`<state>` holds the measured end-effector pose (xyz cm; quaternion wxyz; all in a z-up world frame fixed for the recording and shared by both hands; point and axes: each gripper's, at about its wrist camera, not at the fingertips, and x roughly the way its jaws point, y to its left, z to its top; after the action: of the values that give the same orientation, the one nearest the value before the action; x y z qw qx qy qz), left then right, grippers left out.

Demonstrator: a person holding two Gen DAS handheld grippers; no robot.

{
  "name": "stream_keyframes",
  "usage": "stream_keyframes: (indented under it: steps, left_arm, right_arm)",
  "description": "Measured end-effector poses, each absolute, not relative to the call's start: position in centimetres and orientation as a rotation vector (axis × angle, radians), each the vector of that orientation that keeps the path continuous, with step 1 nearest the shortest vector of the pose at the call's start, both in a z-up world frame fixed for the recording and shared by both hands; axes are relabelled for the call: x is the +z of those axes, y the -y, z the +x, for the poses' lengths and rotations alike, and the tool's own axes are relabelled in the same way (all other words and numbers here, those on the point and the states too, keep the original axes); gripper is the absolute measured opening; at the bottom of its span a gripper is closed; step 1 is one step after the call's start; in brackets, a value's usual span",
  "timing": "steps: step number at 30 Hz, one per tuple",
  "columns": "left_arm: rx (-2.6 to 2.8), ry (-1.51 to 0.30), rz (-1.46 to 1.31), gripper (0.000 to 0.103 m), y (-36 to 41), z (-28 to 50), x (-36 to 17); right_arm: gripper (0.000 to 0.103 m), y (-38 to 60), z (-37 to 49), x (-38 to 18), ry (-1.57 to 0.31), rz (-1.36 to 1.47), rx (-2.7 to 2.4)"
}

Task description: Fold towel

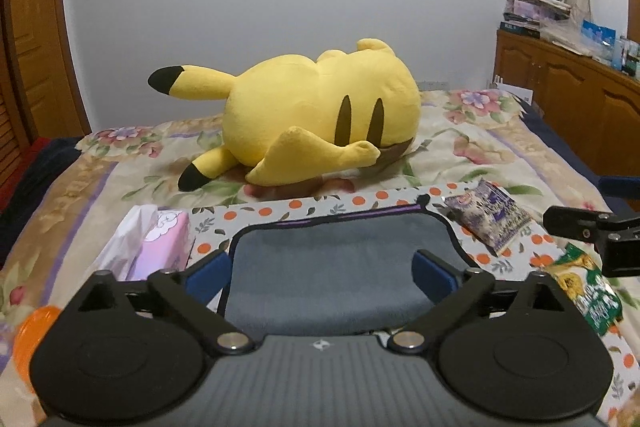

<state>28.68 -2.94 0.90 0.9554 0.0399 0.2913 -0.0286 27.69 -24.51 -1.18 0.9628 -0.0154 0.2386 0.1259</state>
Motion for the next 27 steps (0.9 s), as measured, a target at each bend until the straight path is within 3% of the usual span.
stream_keyframes:
  steps: [27]
  left_arm:
    - [-0.091,-0.58,0.121,0.103,3.5,16.9,5.3]
  right_arm:
    - [0.103,24.9,17.5,3.4,-0.434,-0.025,0.23]
